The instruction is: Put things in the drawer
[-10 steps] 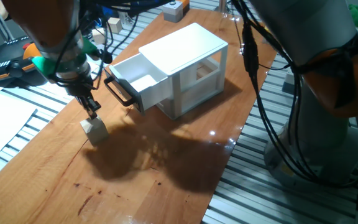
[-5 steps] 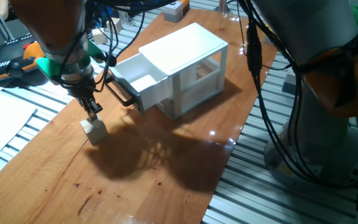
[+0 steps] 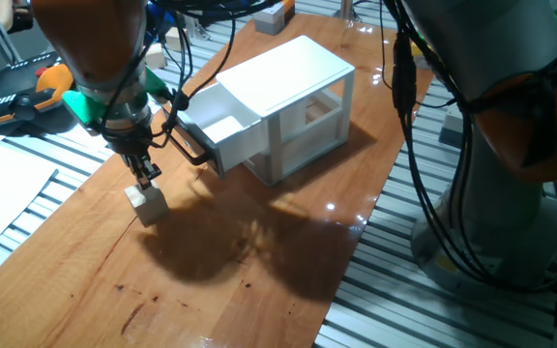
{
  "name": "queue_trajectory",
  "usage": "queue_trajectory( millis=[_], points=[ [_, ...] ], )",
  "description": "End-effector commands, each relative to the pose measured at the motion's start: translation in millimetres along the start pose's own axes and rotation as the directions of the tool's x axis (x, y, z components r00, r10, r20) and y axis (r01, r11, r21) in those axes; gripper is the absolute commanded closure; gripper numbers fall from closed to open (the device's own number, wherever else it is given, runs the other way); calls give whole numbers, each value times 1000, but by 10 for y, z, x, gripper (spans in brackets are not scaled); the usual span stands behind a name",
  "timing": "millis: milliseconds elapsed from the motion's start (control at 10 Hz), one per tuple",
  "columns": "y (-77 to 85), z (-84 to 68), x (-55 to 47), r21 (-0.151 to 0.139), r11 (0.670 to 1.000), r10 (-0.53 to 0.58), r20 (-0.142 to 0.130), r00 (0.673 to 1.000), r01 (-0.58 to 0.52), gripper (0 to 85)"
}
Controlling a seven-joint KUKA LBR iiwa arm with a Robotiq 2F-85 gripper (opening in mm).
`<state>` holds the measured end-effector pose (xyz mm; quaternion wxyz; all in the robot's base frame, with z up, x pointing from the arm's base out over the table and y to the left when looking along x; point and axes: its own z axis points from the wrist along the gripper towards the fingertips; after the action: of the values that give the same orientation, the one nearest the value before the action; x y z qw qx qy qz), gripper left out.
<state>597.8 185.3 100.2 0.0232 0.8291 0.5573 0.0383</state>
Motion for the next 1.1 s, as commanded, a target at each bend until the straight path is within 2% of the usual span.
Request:
queue_trajectory(
  millis=[0,200,400,600,1000],
  points=[
    [1,-2,7,4,1000,2,6,1000,-2,340],
    [7,-5,16,7,1000,11,27,1000,-11,0],
    [11,1,22,1,1000,15,48,999,-15,0],
    [18,58,26,-11,1000,16,53,998,-16,0],
    [13,179,25,-9,1000,24,47,999,-24,0]
  ],
)
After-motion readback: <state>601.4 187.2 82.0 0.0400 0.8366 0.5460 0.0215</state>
